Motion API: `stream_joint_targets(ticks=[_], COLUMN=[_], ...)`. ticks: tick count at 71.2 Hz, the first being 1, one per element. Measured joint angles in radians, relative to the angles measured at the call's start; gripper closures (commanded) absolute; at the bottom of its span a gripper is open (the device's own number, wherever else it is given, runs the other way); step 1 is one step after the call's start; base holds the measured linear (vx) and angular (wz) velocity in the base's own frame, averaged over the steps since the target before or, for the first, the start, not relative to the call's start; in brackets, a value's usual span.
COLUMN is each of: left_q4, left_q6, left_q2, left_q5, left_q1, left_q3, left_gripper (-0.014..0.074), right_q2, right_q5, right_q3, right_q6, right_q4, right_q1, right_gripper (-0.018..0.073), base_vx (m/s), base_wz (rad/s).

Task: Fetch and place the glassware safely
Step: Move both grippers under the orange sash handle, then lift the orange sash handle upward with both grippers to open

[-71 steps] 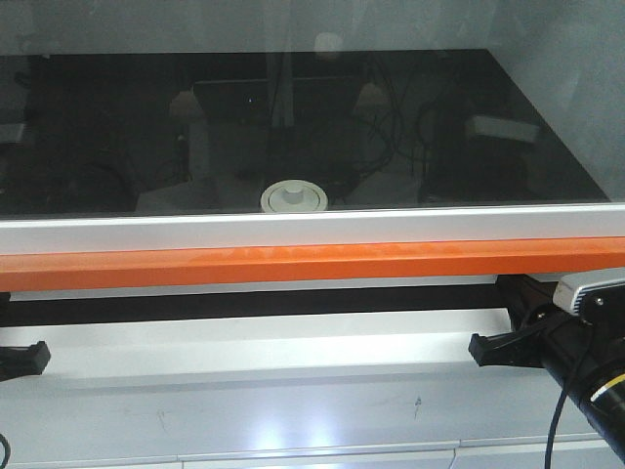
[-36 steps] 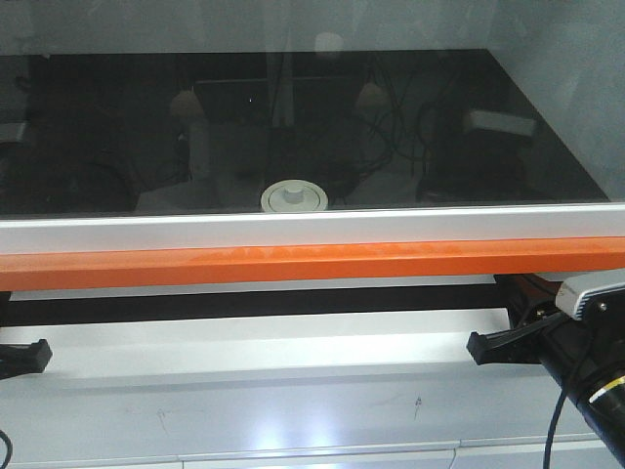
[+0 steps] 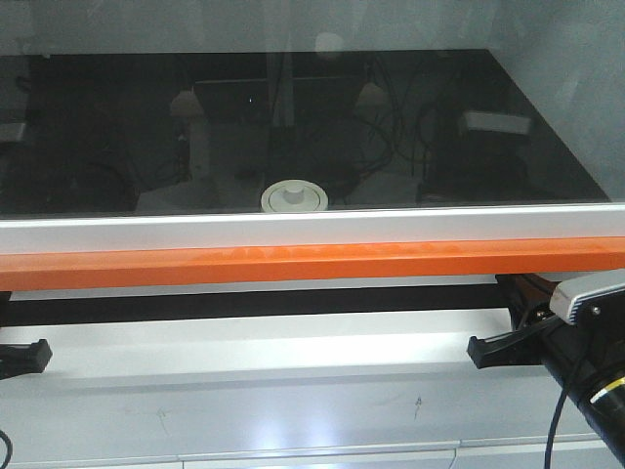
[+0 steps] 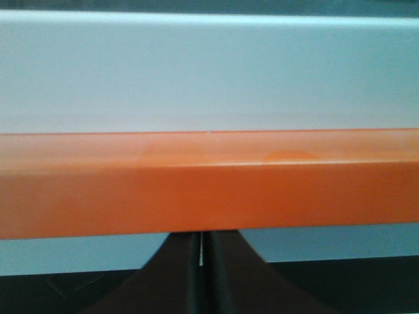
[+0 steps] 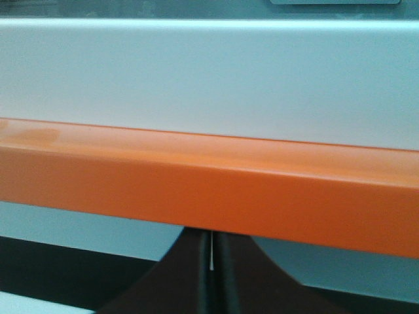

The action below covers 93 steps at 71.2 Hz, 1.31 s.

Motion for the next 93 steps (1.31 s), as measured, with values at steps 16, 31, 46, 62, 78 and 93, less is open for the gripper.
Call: stream_joint_targets(ticks=[16, 31, 46, 62, 78, 93], left_q4=[0.003, 0.048, 0.073, 0.073, 0.074, 0.077], left_q6=[-0.040, -0.049, -0.050, -0.034, -0.027, -0.028], left_q2=[0.000, -0.001, -0.015, -0.091, -0.154, -0.203], left_q5=[0.002, 0.038, 0.092, 0.285, 0.396, 0.379], left_q1=[0.000, 0.000, 0.000, 0.000, 0.000, 0.000], left_q3=[-0.001, -0.023, -0.046, -0.110, -0.158, -0.172], left_gripper=[0.0603, 0.0603, 0.0603, 0.0603, 0.0603, 0.0603], right_q2=[-0.050, -0.057, -0.076, -0.082, -0.102, -0.152], right_q5=[0.065, 0.137, 0.227, 0.286, 0.282, 0.277], right_q3=[0.001, -0.033, -0.074, -0.114, -0.131, -0.145], right_q6=[0.000, 0.000, 0.011, 0.018, 0.019, 0.019], right_q4=[0.048, 0.066, 0.056, 0.038, 0.029, 0.023], right_q1=[0.000, 0.000, 0.000, 0.000, 0.000, 0.000], right_gripper=[0.0562, 0.0560, 0.0560, 0.0560, 0.0560, 0.0560], base_vx=[0.00, 0.00, -0.01, -0.02, -0.01, 0.00], base_wz=[0.00, 0.00, -0.01, -0.04, -0.02, 0.00])
